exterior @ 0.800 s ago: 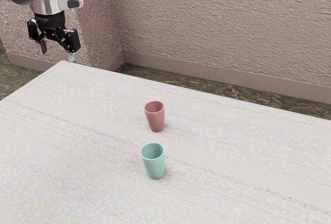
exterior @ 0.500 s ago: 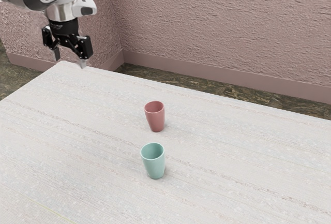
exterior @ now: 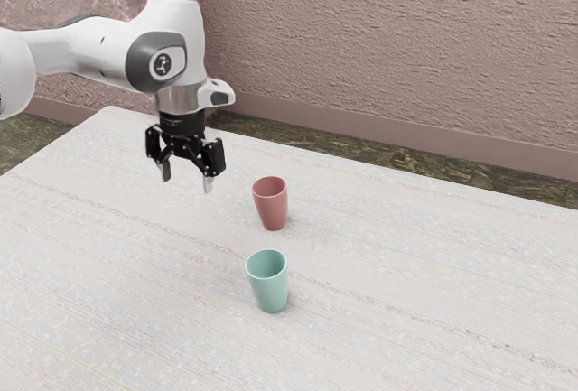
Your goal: Place the right cup onto the left cup
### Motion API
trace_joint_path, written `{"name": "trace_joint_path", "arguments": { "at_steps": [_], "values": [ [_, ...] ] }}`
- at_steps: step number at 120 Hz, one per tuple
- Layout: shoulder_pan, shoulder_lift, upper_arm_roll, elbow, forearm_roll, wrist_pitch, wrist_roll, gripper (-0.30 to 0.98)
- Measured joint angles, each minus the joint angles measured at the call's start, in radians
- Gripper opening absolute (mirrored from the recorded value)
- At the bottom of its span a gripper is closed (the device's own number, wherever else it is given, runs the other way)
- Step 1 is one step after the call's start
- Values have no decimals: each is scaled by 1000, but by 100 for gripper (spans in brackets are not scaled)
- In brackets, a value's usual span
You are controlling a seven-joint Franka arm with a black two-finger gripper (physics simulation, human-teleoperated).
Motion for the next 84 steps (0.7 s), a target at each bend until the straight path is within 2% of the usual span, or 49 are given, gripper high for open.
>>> {"name": "trace_joint_path", "arguments": {
  "at_steps": [40,84],
  "values": [
    [-8,8,-111,-183,-11,154,-91,69],
    [-5,105,-137,-196,-30,345,-167,69]
  ]
}}
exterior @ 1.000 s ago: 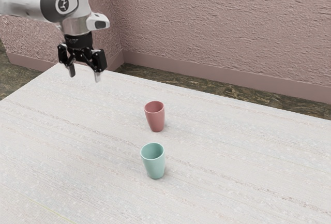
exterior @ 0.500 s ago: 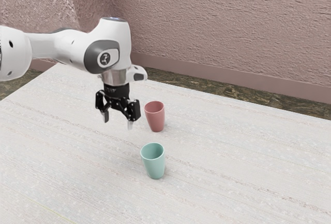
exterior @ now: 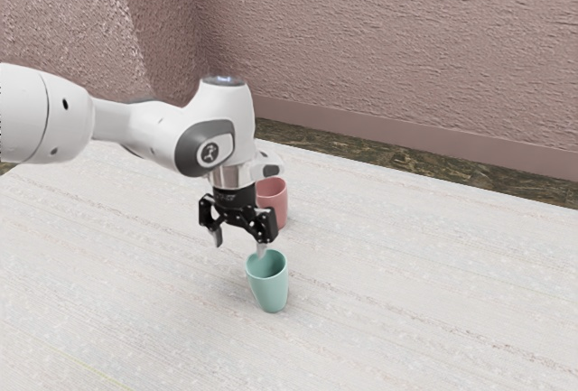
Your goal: Place the right cup onto the left cup
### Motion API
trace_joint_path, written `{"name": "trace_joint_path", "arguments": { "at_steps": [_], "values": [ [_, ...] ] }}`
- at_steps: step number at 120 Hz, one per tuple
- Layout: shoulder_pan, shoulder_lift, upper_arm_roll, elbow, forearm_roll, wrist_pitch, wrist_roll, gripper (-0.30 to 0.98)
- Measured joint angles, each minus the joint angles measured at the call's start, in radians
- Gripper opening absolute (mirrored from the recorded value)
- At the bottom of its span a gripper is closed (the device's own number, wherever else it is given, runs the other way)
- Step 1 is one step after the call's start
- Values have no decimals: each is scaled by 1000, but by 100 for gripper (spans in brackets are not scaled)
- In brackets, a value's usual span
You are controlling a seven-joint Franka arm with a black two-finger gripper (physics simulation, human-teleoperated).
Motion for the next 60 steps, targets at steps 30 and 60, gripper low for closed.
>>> {"name": "trace_joint_path", "arguments": {
  "at_steps": [30,60],
  "values": [
    [-5,39,0,-5,-6,69,-30,69],
    [-10,41,0,-47,-7,92,-51,69]
  ]
}}
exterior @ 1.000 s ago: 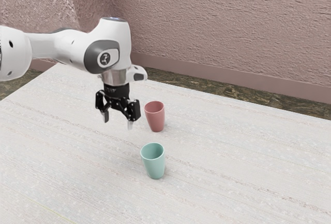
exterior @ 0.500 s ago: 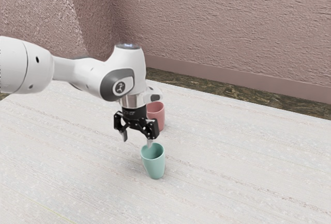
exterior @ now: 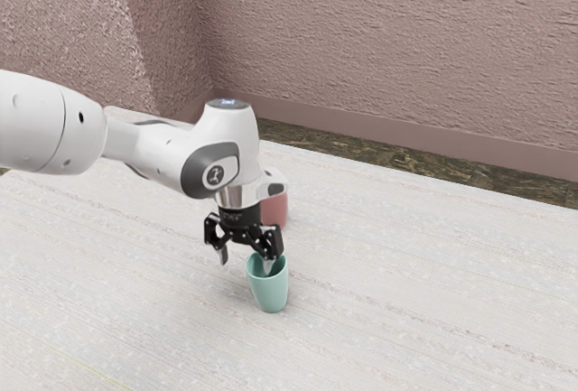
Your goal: Place the right cup onto the left cup
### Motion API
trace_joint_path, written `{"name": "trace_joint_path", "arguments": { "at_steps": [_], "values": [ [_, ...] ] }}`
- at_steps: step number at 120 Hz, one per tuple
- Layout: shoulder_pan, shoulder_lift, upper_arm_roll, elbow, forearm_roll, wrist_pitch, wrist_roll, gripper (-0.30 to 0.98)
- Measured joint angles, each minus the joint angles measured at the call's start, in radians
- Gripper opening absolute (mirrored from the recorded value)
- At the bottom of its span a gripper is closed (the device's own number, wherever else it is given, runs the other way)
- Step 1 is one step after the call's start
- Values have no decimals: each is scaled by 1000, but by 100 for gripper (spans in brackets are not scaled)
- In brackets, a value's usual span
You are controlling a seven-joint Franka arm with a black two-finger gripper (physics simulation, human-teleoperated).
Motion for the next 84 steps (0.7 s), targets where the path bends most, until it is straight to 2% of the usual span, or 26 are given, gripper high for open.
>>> {"name": "trace_joint_path", "arguments": {
  "at_steps": [8,29,42,60,84],
  "values": [
    [0,0,1,-4,5,3,-3,64],
    [-8,-2,0,-2,15,7,-9,25],
    [-11,-3,-15,-1,19,8,-12,8],
    [-11,-3,-32,3,21,9,-17,-2],
    [-11,-5,-34,5,24,10,-23,-7]
  ]
}}
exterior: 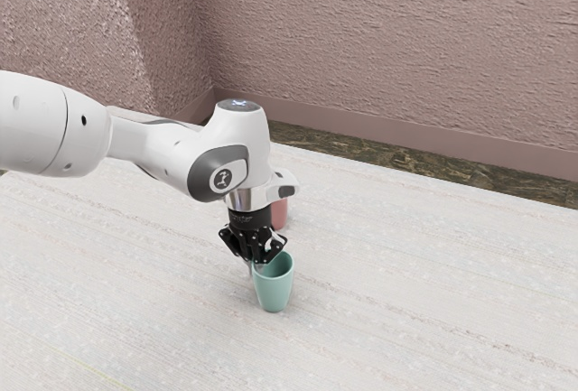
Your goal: Place the right cup onto the left cup
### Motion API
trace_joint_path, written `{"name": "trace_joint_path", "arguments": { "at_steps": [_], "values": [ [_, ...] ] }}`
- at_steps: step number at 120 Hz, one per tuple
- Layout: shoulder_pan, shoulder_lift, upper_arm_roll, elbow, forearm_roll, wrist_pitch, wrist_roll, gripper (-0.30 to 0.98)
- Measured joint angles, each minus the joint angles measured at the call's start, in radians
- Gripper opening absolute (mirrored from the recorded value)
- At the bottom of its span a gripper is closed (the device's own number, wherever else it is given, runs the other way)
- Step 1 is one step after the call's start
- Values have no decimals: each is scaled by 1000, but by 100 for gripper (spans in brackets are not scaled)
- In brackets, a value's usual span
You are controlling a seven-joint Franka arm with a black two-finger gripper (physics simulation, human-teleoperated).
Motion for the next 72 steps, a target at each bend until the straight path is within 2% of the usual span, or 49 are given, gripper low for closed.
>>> {"name": "trace_joint_path", "arguments": {
  "at_steps": [12,40,54,72],
  "values": [
    [0,-1,0,2,7,0,-4,-8],
    [-8,-57,1,22,71,-2,-11,-10],
    [-6,-67,3,96,116,-16,-10,-10],
    [2,-66,9,219,138,-71,3,-10]
  ]
}}
